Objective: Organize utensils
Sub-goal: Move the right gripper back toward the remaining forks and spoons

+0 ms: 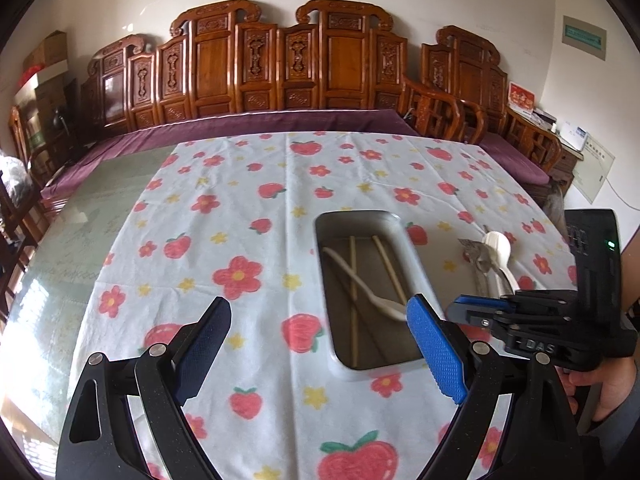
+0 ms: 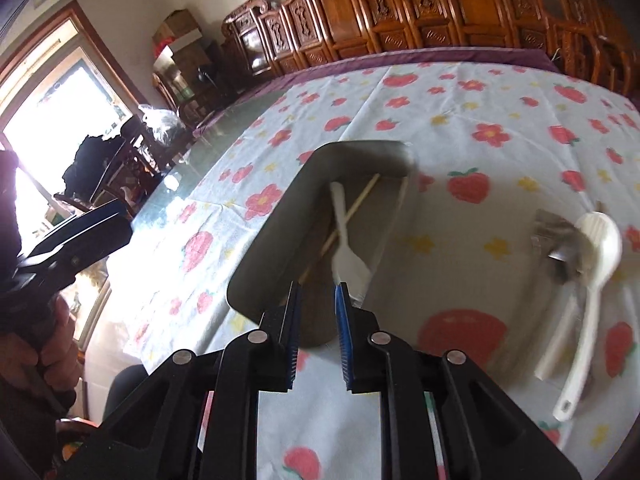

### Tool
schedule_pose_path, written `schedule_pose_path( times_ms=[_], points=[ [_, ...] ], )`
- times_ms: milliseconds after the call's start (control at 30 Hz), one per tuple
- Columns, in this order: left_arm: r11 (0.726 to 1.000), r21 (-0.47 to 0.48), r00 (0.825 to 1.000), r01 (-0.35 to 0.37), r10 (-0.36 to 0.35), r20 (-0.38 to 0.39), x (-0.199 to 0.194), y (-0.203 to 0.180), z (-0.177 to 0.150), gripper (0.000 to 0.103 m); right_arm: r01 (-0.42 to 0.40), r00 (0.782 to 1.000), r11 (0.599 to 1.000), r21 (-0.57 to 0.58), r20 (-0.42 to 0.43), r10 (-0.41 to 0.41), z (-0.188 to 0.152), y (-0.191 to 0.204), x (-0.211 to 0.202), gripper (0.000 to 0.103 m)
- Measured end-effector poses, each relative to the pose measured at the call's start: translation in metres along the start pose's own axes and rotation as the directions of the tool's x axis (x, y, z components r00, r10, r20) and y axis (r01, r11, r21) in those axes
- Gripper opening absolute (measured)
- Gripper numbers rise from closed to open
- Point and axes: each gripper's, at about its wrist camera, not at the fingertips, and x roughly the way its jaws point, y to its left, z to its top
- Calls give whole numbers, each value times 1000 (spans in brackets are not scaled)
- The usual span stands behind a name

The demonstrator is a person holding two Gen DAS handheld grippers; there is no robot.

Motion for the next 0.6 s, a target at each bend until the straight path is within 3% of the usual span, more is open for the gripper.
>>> schedule_pose_path(
  times_ms=[167,300,600],
  points=[
    [999,22,999,33,-33,-4,6,-26,0,86,74,996,997,-15,44,-74,-16,-17,-33,21],
    [998,37,998,59,-59,-9,12,-47,0,86,149,986,988,-28,75,-146,-24,-35,-52,35],
    [990,85,994,109,-107,-31,30,-88,-5,86,270,957,962,41,101,-273,-40,-100,-78,35]
  ],
)
